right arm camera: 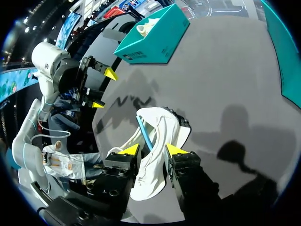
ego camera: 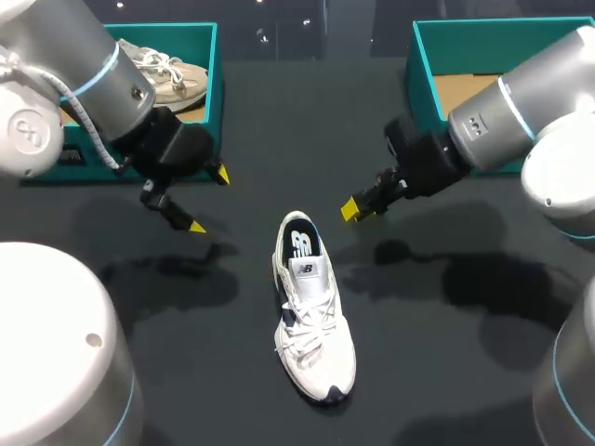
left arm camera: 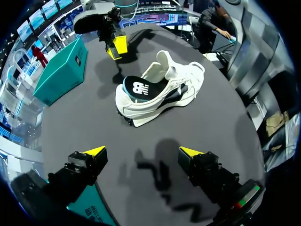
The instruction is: Take the shoe out of the shoebox, open the shoe tongue, remove and reinsert the insole, then place the shoe into the shoebox
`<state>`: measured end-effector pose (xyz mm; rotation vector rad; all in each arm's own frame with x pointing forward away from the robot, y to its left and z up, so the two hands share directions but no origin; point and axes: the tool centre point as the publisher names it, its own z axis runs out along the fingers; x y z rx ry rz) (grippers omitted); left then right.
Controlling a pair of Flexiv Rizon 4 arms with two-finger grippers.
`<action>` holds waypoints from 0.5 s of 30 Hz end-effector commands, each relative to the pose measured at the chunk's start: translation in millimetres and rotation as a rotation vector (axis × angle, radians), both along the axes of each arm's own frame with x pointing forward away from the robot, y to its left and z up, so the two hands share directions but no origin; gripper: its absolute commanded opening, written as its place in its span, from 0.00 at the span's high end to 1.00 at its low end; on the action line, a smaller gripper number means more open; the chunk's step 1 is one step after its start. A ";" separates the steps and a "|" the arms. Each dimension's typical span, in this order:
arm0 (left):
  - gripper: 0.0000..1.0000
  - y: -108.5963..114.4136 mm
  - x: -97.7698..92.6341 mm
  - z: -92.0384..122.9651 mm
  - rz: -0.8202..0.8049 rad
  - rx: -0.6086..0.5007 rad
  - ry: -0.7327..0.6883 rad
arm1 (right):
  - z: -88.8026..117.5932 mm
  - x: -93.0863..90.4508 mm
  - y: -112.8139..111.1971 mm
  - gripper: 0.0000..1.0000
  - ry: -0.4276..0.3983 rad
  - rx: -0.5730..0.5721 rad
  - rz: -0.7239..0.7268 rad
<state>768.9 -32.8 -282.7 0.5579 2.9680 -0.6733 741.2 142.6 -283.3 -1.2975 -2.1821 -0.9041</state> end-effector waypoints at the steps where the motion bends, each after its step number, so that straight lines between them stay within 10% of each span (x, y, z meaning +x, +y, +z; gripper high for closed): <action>1: 0.00 14.6 4.3 15.7 -0.018 0.014 0.002 | 19.1 -1.2 -11.5 0.69 0.039 -0.132 0.025; 6: 0.00 31.2 13.2 27.3 -0.032 0.032 -0.012 | 31.1 -2.0 -17.8 0.70 0.058 -0.209 0.016; 12: 0.00 51.1 26.2 38.1 -0.025 0.088 -0.048 | 45.1 -3.6 -21.8 1.00 0.084 -0.306 -0.002; 15: 0.00 54.9 29.1 40.4 -0.022 0.094 -0.051 | 54.5 -4.7 -21.5 1.00 0.092 -0.394 -0.025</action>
